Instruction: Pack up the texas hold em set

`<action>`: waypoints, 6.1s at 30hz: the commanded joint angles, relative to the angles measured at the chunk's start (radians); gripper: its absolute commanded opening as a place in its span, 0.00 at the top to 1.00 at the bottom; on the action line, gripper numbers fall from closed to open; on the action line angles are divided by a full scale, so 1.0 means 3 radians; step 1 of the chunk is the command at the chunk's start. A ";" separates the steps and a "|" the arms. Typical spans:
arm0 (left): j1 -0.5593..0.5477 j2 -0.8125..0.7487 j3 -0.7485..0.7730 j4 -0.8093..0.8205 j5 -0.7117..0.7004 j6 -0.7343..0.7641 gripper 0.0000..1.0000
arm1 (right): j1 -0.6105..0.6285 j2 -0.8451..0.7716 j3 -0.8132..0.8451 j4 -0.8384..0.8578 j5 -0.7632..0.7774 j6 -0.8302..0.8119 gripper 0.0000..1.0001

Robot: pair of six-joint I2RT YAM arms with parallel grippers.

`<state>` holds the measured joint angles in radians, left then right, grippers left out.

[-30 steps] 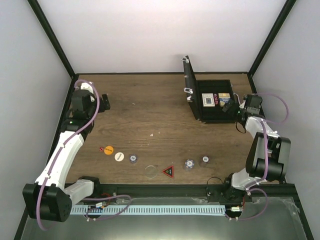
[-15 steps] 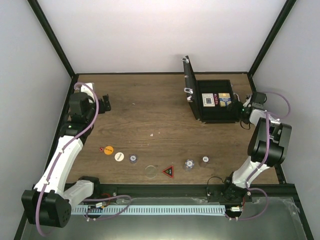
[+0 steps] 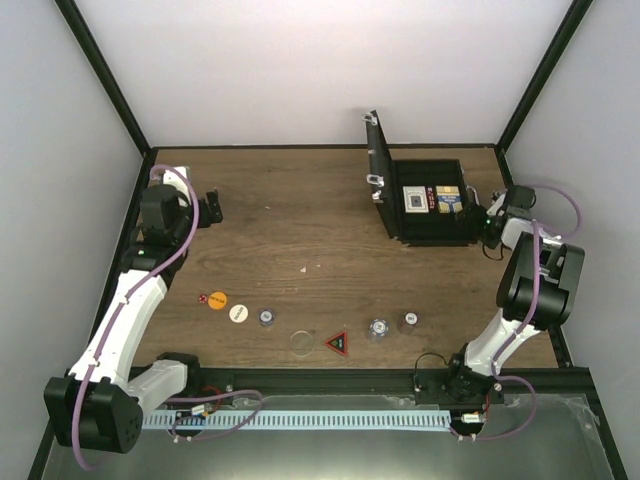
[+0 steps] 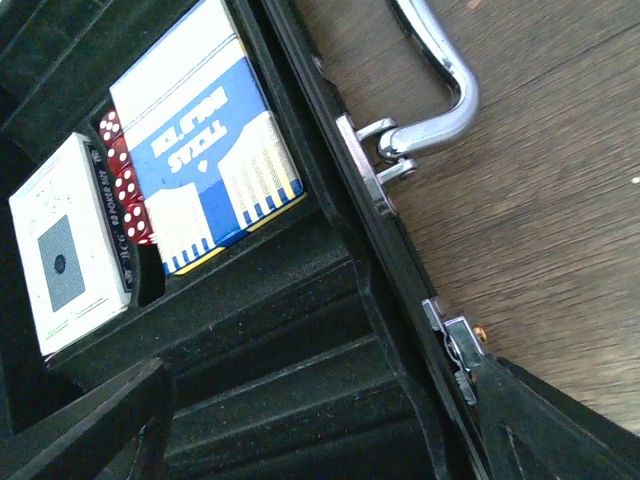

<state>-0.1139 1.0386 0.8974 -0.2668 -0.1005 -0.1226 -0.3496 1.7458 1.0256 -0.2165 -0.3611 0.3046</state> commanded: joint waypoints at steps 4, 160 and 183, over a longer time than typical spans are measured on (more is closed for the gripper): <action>0.0011 0.0026 -0.0016 0.0041 0.0006 0.0031 0.00 | 0.0149 -0.0053 0.0011 -0.0050 -0.0616 -0.0037 0.19; -0.0004 0.0328 -0.0027 0.0038 -0.0334 0.0055 0.00 | 0.1887 0.1424 0.1912 -0.0727 0.0413 -0.0905 0.99; -0.0059 0.0414 0.0019 -0.0030 0.0170 -0.0158 0.00 | 0.1946 -0.0175 -0.0312 -0.0538 0.0989 -0.0090 0.99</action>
<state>-0.1223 1.1805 0.8707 -0.2714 -0.0860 -0.1535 0.2325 1.7199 0.9710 -0.3229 -0.1123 0.2493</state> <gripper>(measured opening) 0.998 0.061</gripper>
